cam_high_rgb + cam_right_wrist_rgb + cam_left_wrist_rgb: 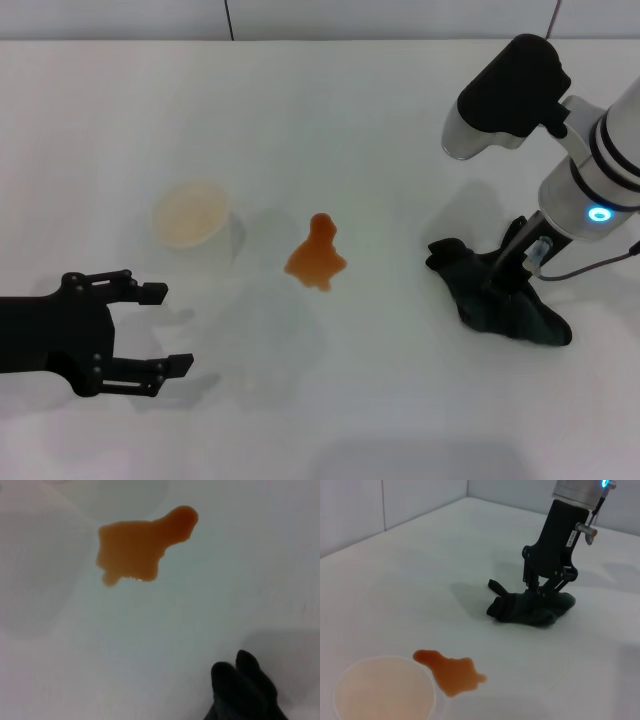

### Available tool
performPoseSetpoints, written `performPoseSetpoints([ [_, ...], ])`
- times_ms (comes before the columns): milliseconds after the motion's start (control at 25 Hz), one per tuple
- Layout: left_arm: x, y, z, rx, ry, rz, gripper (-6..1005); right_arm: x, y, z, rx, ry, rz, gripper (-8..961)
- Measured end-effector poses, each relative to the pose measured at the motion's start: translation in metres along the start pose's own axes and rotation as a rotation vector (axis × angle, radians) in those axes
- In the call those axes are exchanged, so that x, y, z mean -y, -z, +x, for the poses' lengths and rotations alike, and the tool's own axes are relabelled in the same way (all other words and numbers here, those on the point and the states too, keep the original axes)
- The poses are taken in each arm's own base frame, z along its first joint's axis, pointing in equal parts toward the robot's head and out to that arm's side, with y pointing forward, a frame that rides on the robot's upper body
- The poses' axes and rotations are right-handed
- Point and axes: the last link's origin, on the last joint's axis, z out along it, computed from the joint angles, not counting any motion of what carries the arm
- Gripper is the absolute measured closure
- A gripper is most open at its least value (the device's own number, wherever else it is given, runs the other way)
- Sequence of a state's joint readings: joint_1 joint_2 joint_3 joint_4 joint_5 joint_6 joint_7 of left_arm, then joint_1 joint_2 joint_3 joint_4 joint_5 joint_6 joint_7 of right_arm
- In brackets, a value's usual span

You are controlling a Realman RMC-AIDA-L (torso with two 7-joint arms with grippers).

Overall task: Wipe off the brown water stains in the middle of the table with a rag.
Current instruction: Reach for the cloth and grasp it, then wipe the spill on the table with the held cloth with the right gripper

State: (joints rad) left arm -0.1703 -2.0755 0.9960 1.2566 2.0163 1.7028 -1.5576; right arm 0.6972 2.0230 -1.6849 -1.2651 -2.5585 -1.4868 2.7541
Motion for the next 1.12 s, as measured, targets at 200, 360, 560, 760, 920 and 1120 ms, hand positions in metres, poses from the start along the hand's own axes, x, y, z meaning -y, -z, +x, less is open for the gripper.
performPoseSetpoints([
  [200, -0.001, -0.002, 0.001, 0.001, -0.005, -0.009, 115, 0.0, 0.001, -0.004, 0.011, 0.024, 0.01, 840],
  [360, -0.002, -0.004, 0.001, 0.0, -0.009, -0.018, 115, -0.002, 0.003, -0.014, 0.047, 0.078, 0.019, 857],
  [560, -0.005, -0.007, 0.002, 0.005, -0.016, -0.037, 116, -0.005, 0.004, -0.038, 0.091, 0.161, 0.055, 874],
  [760, -0.005, -0.008, 0.004, 0.003, -0.017, -0.043, 116, -0.011, 0.003, -0.062, 0.136, 0.245, 0.06, 874],
  [920, -0.006, -0.012, 0.007, 0.003, -0.027, -0.056, 116, -0.018, -0.001, -0.077, 0.173, 0.301, 0.028, 874],
  [1120, -0.005, -0.014, 0.008, 0.001, -0.031, -0.06, 115, -0.031, -0.016, -0.094, 0.206, 0.391, 0.007, 874],
])
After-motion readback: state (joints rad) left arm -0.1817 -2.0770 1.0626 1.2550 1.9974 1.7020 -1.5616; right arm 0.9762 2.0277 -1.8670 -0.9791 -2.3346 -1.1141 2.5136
